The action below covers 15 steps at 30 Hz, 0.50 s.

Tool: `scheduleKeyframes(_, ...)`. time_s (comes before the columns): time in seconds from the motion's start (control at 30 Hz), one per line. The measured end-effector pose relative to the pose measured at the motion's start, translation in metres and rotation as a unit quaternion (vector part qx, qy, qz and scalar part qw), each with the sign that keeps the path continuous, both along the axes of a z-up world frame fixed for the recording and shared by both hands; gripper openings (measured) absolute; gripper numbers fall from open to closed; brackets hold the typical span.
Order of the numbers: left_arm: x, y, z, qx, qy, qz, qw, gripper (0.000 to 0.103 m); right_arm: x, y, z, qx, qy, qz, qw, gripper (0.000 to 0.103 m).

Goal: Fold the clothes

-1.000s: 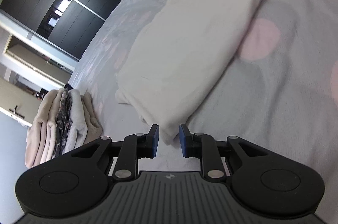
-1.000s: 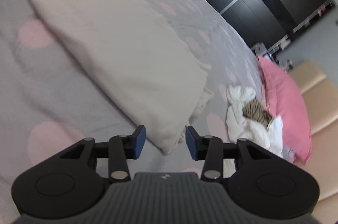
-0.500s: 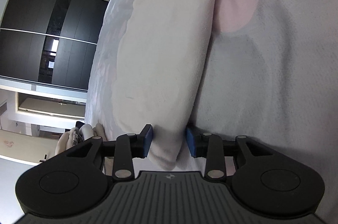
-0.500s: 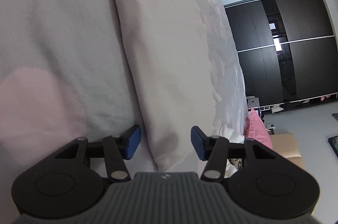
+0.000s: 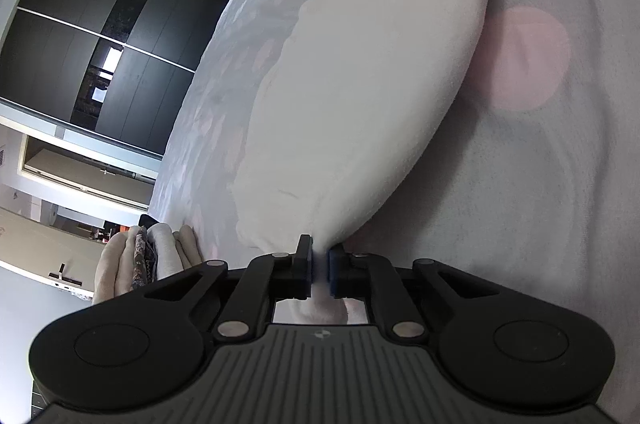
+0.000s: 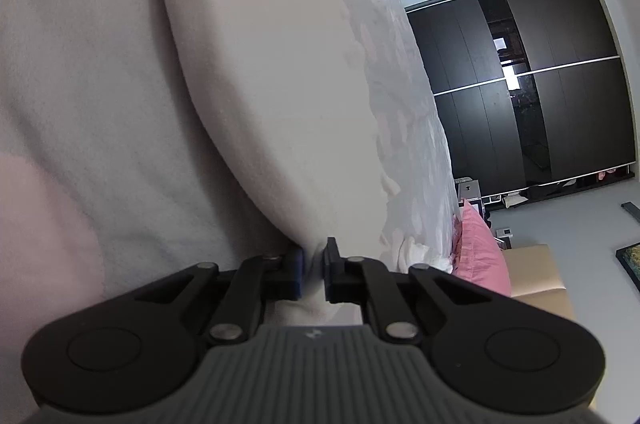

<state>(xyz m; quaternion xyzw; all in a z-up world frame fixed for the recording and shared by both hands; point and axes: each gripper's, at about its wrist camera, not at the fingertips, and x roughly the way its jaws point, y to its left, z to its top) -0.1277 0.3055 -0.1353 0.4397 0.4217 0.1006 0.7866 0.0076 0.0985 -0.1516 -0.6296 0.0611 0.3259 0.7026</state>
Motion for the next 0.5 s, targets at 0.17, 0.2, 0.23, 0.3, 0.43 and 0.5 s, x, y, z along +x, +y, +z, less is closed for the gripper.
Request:
scheduleKeyframes(0.17, -0.016, 0.003, 0.026, -0.011, -0.005, -0.003, 0.9999, 0.004, -0.008, -0.009, 0.033, 0.011, 0.001, 0.007, 1.0, 0.009)
scheduleKeyframes(0.2, -0.02, 0.004, 0.032, -0.014, -0.006, -0.003, 0.9999, 0.004, -0.011, -0.012, 0.04, 0.011, 0.004, 0.009, 1.0, 0.009)
scheduleKeyframes(0.23, -0.025, 0.004, 0.037, -0.019, -0.006, -0.004, 0.9998, 0.004, -0.015, -0.015, 0.048, 0.01, 0.008, 0.013, 1.0, 0.009)
scheduleKeyframes(0.3, -0.04, 0.001, 0.048, -0.035, 0.003, -0.013, 0.9993, 0.004, -0.024, -0.024, 0.06, 0.003, 0.024, 0.021, 0.999, 0.009)
scheduleKeyframes(0.43, -0.066, -0.003, 0.062, -0.053, 0.017, -0.018, 0.9983, 0.003, -0.045, -0.043, 0.074, -0.015, 0.068, 0.043, 0.997, 0.009)
scheduleKeyframes(0.5, -0.076, -0.005, 0.065, -0.061, 0.022, -0.018, 0.9978, 0.003, -0.054, -0.051, 0.077, -0.017, 0.089, 0.048, 0.995, 0.009)
